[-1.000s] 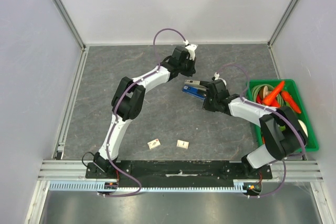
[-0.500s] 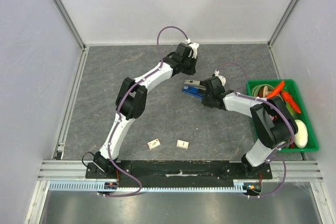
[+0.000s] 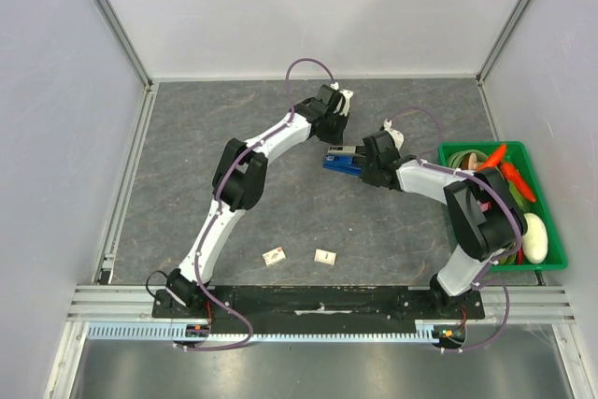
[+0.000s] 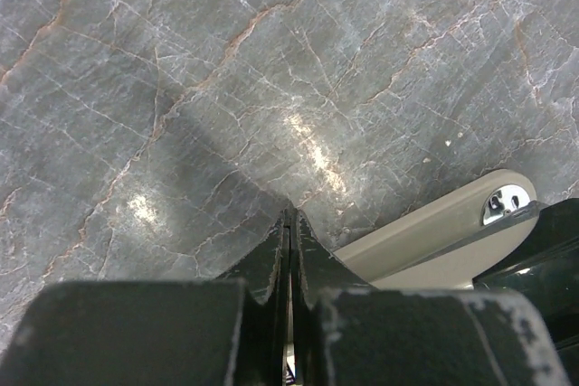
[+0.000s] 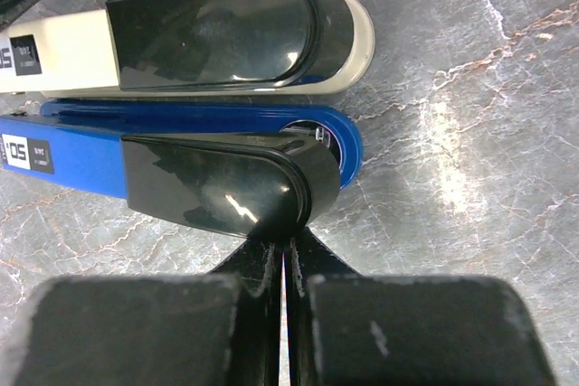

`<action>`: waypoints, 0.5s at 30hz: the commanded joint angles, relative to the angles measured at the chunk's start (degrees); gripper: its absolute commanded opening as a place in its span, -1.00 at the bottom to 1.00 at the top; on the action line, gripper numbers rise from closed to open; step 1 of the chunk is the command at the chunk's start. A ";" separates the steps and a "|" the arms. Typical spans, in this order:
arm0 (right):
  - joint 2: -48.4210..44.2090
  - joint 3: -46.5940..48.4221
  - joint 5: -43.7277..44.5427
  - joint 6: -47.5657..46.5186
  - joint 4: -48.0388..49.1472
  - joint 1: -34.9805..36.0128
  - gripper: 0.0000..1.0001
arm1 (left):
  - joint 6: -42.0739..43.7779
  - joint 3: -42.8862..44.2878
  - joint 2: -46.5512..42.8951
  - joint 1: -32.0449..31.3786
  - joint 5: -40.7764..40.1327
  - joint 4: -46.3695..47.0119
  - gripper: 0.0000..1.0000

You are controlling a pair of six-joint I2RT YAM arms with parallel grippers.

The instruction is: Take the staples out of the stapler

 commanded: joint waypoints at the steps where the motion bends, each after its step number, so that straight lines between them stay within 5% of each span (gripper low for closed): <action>1: 1.16 2.42 2.16 0.55 -0.23 -0.58 -1.00 | -1.17 2.11 1.09 -0.33 1.33 -3.51 -0.96; 15: 6.26 8.91 0.32 -2.61 -2.34 -5.77 -1.00 | -1.87 -16.24 -8.48 -1.12 -0.16 -2.63 -0.96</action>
